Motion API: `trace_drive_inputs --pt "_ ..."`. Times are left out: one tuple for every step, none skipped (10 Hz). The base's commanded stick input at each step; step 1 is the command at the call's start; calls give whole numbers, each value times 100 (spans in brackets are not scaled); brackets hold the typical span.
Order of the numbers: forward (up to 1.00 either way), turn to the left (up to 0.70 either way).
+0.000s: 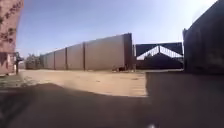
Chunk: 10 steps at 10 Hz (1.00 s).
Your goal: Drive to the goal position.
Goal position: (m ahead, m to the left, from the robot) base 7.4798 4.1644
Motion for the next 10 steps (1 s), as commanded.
trace_drive_inputs --pt "100 3" --pt "100 20" --pt "100 27" --pt "100 27" --pt "100 27" --pt "100 27" --pt "100 27" --pt "100 27" --pt "100 27" --pt "100 27"
